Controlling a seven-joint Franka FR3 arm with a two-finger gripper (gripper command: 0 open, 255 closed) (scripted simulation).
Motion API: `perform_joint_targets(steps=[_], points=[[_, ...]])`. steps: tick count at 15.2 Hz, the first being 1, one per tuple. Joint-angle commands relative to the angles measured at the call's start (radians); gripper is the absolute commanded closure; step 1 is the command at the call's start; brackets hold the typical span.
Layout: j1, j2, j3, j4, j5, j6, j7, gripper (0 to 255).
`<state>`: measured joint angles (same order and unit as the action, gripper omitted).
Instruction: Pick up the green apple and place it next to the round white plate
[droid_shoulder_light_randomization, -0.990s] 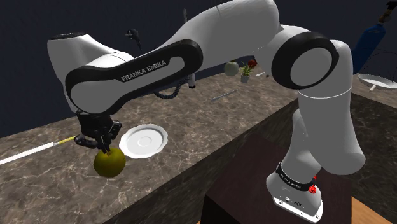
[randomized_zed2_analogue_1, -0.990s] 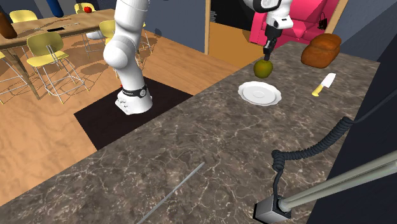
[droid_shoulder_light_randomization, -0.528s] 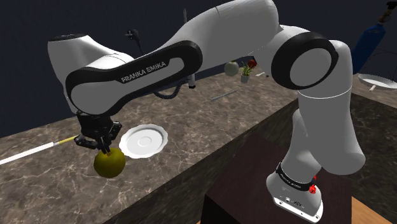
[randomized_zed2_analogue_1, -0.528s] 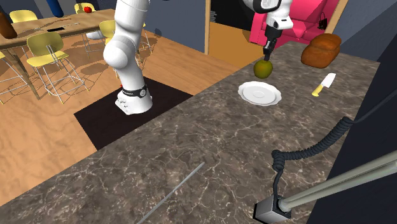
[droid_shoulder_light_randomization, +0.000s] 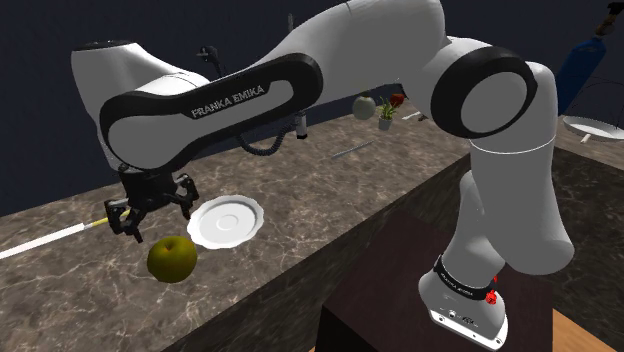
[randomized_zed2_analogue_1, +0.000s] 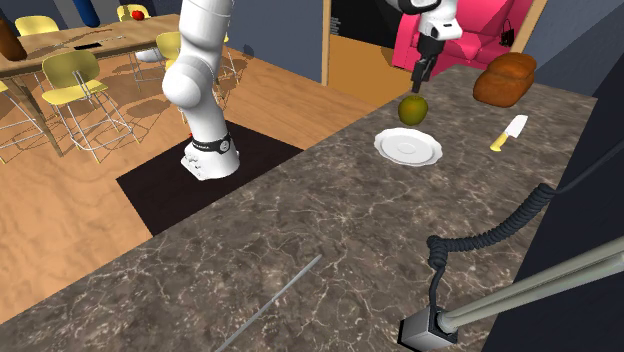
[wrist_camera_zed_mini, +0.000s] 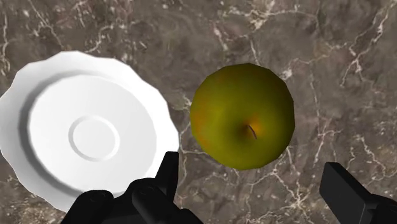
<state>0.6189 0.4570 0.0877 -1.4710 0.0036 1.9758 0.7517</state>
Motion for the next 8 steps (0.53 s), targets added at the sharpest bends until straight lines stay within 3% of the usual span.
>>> perform_joint_targets(steps=[1, 8], points=[[0.000, -0.007, 0.000, 0.049, 0.000, -0.057, 0.000, 0], [-0.001, -0.012, 0.000, 0.068, 0.001, -0.081, 0.000, 0]])
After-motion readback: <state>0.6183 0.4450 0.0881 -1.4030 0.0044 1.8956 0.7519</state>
